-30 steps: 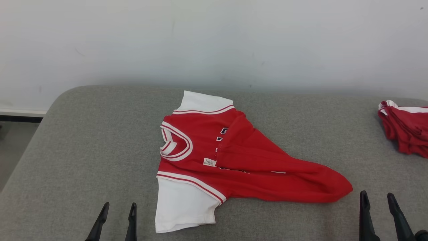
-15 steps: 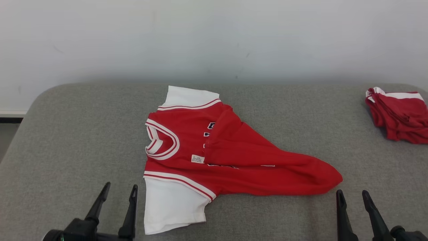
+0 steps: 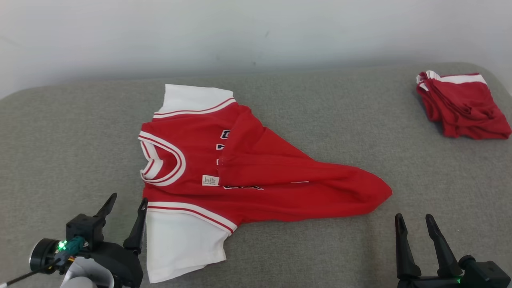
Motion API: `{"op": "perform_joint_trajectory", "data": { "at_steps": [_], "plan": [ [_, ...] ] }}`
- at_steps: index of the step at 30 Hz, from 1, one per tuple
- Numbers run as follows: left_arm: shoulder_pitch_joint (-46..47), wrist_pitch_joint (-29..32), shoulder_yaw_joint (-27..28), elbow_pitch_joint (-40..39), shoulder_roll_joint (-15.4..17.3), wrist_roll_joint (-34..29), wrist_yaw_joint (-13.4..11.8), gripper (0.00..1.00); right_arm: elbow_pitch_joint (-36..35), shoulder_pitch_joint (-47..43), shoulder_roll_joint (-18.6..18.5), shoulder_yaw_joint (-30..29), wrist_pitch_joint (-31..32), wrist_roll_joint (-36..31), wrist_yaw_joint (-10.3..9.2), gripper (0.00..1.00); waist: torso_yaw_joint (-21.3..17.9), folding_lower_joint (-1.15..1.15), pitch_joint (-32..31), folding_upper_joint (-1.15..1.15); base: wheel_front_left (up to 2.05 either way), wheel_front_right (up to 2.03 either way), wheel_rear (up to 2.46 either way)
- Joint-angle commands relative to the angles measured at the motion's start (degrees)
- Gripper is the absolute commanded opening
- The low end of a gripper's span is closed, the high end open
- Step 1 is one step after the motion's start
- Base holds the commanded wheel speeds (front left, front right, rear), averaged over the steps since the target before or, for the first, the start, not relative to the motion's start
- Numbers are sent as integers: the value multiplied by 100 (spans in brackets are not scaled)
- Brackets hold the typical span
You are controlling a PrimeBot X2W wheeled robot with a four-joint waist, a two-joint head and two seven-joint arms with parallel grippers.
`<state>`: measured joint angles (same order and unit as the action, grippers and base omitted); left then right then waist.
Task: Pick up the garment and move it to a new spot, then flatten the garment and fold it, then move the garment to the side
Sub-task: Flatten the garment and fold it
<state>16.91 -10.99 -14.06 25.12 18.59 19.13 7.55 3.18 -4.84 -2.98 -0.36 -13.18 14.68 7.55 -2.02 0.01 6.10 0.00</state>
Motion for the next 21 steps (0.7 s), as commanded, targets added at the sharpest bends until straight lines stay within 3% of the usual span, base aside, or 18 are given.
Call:
{"op": "perform_joint_trajectory", "data": {
  "at_steps": [1,11,19,20,21],
  "plan": [
    [136,103,-70,164,78,147,-14,100,36,90,11,18,-47,40,-16,100,-205,-1,214,0,0,0,0],
    [548,686,-635,896,331,725,-14,100,254,268,12,41,-124,73,-16,100,-331,-1,385,0,0,0,0],
    [715,939,-876,1358,296,1182,-14,100,330,320,11,32,-153,19,-16,100,-328,-1,368,0,0,0,0],
    [709,961,-911,1388,256,1287,-14,89,336,318,12,38,-152,14,-16,100,-326,-1,352,0,0,0,0],
    [709,961,-911,1388,256,1287,-14,89,336,318,12,38,-152,14,-16,100,-326,-1,352,0,0,0,0]
  ]
}}
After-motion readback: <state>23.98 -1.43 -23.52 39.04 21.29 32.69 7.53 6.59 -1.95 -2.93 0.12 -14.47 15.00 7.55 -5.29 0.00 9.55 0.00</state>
